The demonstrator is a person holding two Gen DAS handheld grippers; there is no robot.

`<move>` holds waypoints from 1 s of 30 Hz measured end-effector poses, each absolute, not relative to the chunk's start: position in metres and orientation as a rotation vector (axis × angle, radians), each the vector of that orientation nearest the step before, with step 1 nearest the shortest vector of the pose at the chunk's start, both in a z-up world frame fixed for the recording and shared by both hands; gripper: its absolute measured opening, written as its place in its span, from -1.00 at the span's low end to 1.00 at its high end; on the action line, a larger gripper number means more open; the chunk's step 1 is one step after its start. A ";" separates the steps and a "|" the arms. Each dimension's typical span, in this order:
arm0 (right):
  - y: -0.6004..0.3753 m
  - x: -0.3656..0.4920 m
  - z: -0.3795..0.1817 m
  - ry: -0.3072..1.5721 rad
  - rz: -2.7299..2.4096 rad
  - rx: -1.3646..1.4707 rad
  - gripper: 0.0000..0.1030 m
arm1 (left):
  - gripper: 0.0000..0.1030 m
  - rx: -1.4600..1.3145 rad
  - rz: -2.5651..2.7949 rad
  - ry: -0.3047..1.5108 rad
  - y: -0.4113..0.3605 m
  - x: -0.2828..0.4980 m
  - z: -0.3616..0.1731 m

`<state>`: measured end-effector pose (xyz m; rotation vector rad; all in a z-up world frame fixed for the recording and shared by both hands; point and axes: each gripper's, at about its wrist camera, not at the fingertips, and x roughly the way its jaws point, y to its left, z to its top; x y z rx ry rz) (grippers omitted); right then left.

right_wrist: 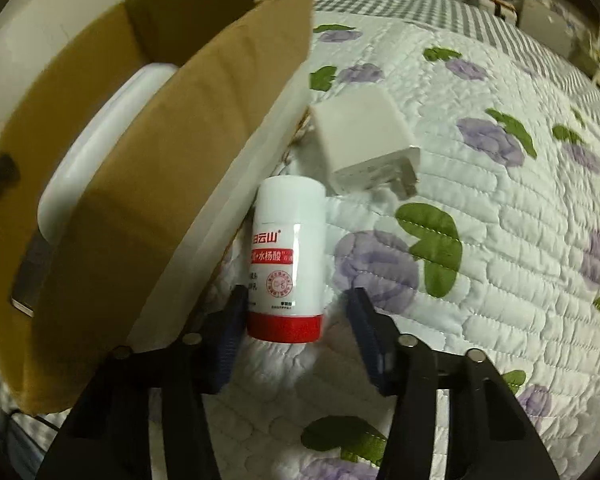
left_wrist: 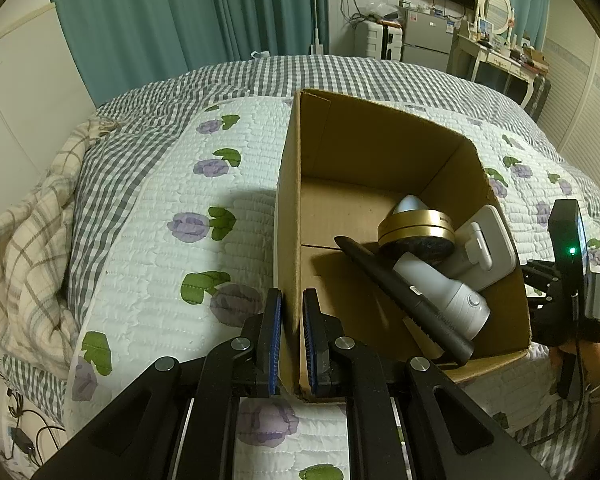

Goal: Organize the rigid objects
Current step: 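Grasp the white bottle with red cap using the right tool, then lower the white-and-red bottle into the box and open the right tool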

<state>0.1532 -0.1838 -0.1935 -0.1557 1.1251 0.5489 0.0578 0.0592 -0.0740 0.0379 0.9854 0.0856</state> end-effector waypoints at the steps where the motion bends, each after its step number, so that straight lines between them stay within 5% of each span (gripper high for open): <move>1: -0.182 0.152 -0.194 1.126 0.556 -0.163 -0.25 | -0.81 0.037 0.085 0.985 0.058 0.058 -0.074; 12: -0.186 0.121 -0.180 1.050 0.283 -0.397 -0.30 | -0.81 0.037 0.086 0.985 0.058 0.058 -0.074; 30: -0.198 0.131 -0.171 1.016 0.274 -0.264 -0.31 | -0.81 0.038 0.085 0.986 0.057 0.058 -0.074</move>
